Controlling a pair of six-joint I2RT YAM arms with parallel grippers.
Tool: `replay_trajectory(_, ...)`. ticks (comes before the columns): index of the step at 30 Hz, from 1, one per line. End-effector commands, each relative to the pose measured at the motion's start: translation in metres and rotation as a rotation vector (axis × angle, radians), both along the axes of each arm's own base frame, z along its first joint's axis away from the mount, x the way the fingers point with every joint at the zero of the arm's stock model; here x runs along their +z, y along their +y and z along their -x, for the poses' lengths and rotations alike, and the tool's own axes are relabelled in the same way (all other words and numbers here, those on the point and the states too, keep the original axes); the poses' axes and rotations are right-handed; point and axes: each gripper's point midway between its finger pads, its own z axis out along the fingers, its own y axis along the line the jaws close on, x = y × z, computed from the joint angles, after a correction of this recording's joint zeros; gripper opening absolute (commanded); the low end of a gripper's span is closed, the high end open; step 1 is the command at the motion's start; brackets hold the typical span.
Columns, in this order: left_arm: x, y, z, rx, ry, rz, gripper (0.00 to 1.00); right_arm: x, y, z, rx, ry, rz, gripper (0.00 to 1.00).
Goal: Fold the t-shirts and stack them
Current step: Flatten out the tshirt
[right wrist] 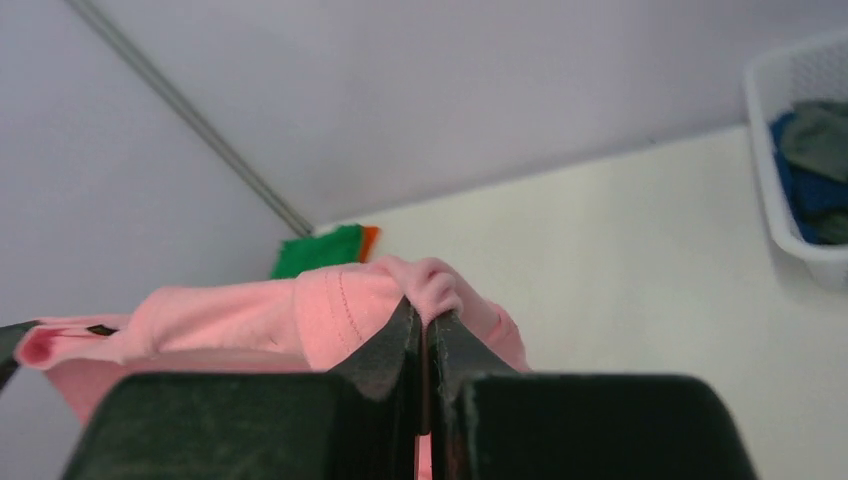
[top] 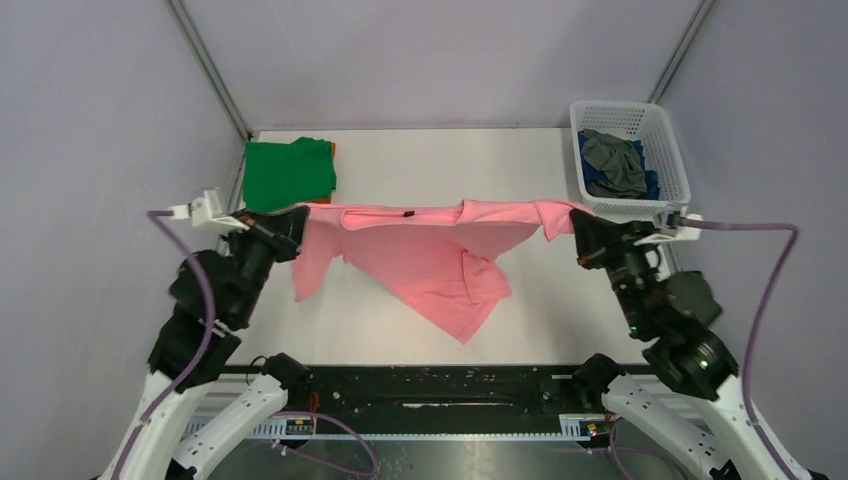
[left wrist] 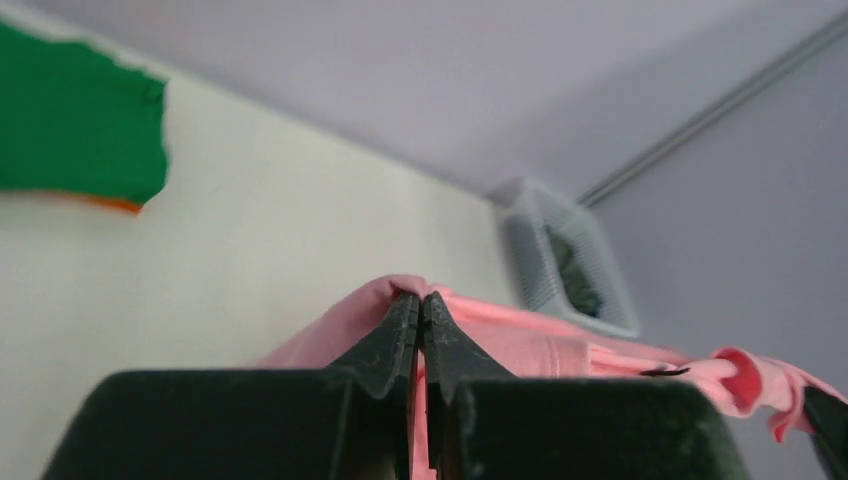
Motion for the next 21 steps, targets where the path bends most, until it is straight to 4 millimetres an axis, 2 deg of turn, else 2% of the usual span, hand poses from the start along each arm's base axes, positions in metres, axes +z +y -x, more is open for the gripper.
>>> replay_trajectory(1, 0.098, -0.001, 0.047, -0.15, -0.269, 0.056, 0.0, 0.096, 0.003, 0.049, 0.196, -0.224, -0.089, 0.0)
replay_trajectory(4, 0.146, -0.002, 0.076, -0.232, -0.384, 0.088, 0.0, 0.145, 0.013, 0.08, 0.346, -0.317, -0.107, 0.0)
replay_trajectory(6, 0.175, -0.002, 0.091, -0.269, -0.457, 0.097, 0.0, 0.169, 0.019, 0.093, 0.416, -0.346, -0.096, 0.0)
replay_trajectory(8, 0.195, 0.0, 0.095, -0.27, -0.494, 0.091, 0.0, 0.187, 0.022, 0.098, 0.445, -0.359, -0.073, 0.0)
replay_trajectory(10, 0.209, 0.002, 0.09, -0.244, -0.501, 0.074, 0.0, 0.199, 0.022, 0.092, 0.423, -0.361, -0.041, 0.0)
replay_trajectory(12, 0.218, 0.005, 0.075, -0.189, -0.483, 0.06, 0.0, 0.206, 0.017, 0.077, 0.349, -0.355, -0.015, 0.0)
replay_trajectory(14, 0.217, 0.006, 0.05, -0.119, -0.437, 0.04, 0.0, 0.208, 0.013, 0.057, 0.264, -0.343, 0.026, 0.0)
replay_trajectory(21, 0.196, 0.003, -0.054, 0.118, -0.246, -0.121, 0.0, 0.186, 0.012, -0.039, -0.041, -0.219, 0.269, 0.0)
